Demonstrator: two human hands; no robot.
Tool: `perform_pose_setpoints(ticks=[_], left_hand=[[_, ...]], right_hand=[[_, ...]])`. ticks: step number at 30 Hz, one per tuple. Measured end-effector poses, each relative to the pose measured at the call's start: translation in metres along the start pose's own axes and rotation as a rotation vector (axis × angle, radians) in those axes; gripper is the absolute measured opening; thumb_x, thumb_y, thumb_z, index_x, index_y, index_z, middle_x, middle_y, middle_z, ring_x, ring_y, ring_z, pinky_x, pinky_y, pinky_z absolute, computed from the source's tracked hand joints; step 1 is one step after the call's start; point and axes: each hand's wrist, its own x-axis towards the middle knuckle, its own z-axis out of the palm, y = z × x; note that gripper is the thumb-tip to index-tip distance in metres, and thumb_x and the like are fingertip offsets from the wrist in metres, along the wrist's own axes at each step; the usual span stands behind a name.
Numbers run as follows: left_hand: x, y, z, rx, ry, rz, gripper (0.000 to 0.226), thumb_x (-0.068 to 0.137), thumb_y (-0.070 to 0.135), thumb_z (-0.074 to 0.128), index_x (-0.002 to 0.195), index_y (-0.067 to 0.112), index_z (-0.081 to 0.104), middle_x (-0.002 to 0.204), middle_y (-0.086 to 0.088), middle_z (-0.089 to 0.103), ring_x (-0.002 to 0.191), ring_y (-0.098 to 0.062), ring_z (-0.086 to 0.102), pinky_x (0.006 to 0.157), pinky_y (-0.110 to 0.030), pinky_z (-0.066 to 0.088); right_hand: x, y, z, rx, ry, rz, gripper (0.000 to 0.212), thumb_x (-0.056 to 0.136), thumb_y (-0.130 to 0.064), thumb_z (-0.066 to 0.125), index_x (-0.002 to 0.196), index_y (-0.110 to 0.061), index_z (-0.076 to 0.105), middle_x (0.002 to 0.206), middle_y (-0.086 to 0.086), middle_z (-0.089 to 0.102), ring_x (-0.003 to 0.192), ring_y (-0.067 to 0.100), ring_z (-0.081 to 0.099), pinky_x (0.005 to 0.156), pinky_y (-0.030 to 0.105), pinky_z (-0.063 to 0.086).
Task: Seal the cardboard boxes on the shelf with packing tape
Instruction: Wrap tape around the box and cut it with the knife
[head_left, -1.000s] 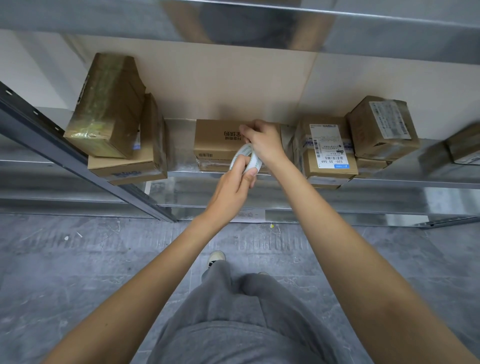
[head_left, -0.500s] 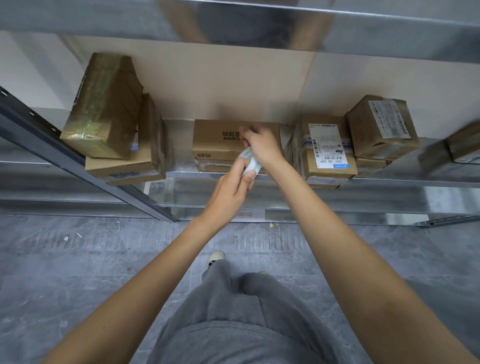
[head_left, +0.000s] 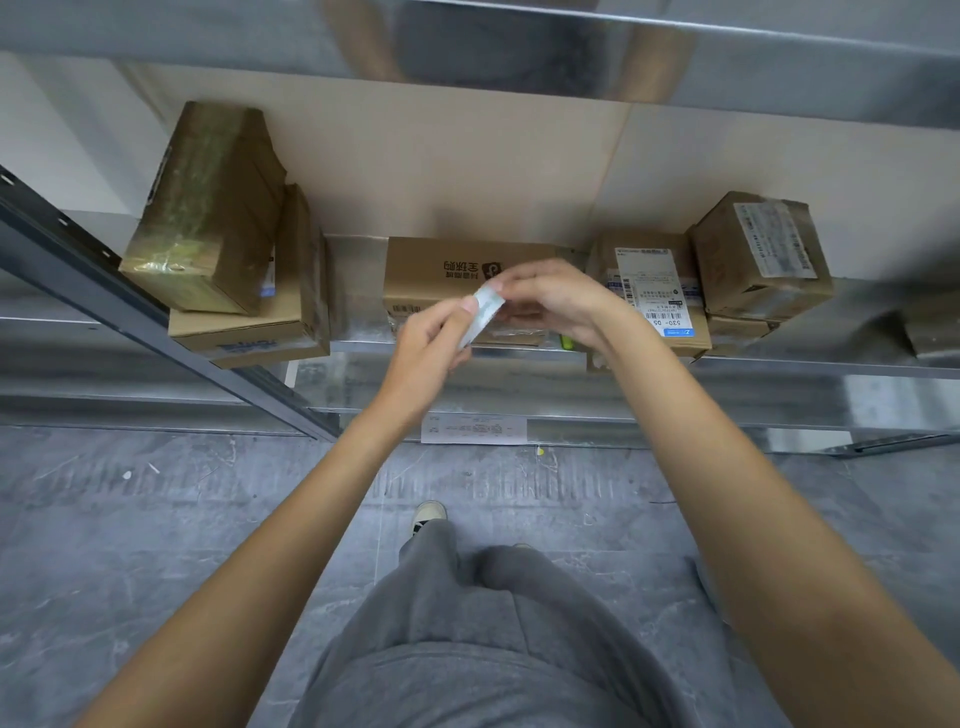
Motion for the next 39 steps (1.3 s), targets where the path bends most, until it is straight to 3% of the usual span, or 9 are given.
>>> perform_pose_setpoints(ticks=[4,9,12,16,23,29,33,37,39], left_hand=[[0.005,-0.004,-0.005,0.050,0.134,-0.022,0.055,0.095,0.038,0.056,0.052,0.013,0.035,0.052,0.003,0.025,0.050,-0.012,0.024,0.051,-0.028,0.018],[0.005,-0.010,-0.004,0.100,0.229,-0.017,0.053,0.092,0.030,0.063,0.052,0.019,0.031,0.054,-0.002,0.025,0.056,-0.014,0.024,0.055,-0.031,0.017],[0.005,-0.011,-0.006,0.129,0.220,-0.014,0.054,0.091,0.029,0.063,0.051,0.018,0.030,0.055,-0.003,0.024,0.056,-0.014,0.024,0.055,-0.030,0.017],[0.004,-0.009,-0.008,0.108,0.173,0.023,0.056,0.092,0.027,0.062,0.053,0.001,0.032,0.055,-0.008,0.026,0.055,-0.017,0.025,0.053,-0.030,0.019],[0.002,-0.008,-0.008,0.071,0.194,0.033,0.056,0.092,0.028,0.062,0.053,0.000,0.033,0.055,-0.008,0.025,0.055,-0.017,0.024,0.052,-0.028,0.019],[0.003,-0.001,-0.008,0.036,0.203,0.025,0.053,0.091,0.033,0.060,0.050,0.017,0.030,0.049,0.004,0.024,0.050,-0.011,0.023,0.051,-0.028,0.019],[0.007,0.004,-0.009,-0.003,0.205,0.014,0.056,0.095,0.028,0.057,0.046,0.027,0.029,0.045,0.010,0.024,0.045,-0.009,0.022,0.050,-0.026,0.019],[0.010,0.003,-0.009,-0.019,0.218,0.017,0.056,0.094,0.033,0.057,0.046,0.023,0.031,0.044,0.006,0.027,0.045,-0.010,0.024,0.049,-0.027,0.020],[0.009,0.000,-0.006,-0.042,0.186,0.016,0.057,0.093,0.039,0.057,0.051,0.008,0.033,0.047,0.002,0.026,0.045,-0.011,0.024,0.048,-0.026,0.021]], right_hand=[[-0.003,0.004,0.000,0.003,0.007,0.044,0.010,0.086,-0.004,0.068,0.094,-0.006,0.073,0.091,0.008,0.075,0.087,0.020,0.072,0.085,0.031,0.057],[-0.002,0.008,0.005,0.065,0.015,0.103,0.010,0.085,-0.001,0.068,0.091,-0.007,0.074,0.087,0.008,0.075,0.084,0.020,0.073,0.089,0.032,0.056],[-0.002,0.007,0.005,0.047,0.022,0.113,0.009,0.083,-0.001,0.071,0.085,-0.008,0.074,0.085,0.007,0.075,0.084,0.020,0.071,0.089,0.033,0.056],[-0.006,0.002,-0.001,0.074,-0.057,0.144,0.008,0.083,-0.001,0.070,0.083,-0.009,0.071,0.083,0.005,0.075,0.085,0.018,0.071,0.092,0.033,0.054],[-0.001,0.004,0.002,0.075,-0.096,0.083,0.012,0.084,-0.002,0.068,0.076,-0.009,0.074,0.081,0.008,0.074,0.082,0.017,0.069,0.098,0.037,0.050],[-0.001,0.010,0.017,0.058,-0.138,0.018,0.016,0.094,-0.010,0.051,0.092,-0.003,0.065,0.092,0.012,0.061,0.087,0.016,0.059,0.092,0.030,0.053],[-0.006,0.001,0.007,0.063,-0.169,-0.025,0.018,0.095,-0.008,0.047,0.084,-0.004,0.060,0.077,0.006,0.057,0.075,0.013,0.054,0.087,0.034,0.047],[-0.010,0.003,-0.005,0.176,-0.227,-0.004,0.015,0.095,-0.014,0.058,0.094,0.001,0.062,0.086,0.011,0.060,0.079,0.017,0.058,0.081,0.029,0.053],[-0.010,0.005,-0.006,0.188,-0.212,0.006,0.010,0.090,-0.013,0.064,0.089,-0.003,0.064,0.084,0.011,0.062,0.077,0.017,0.060,0.076,0.025,0.054]])
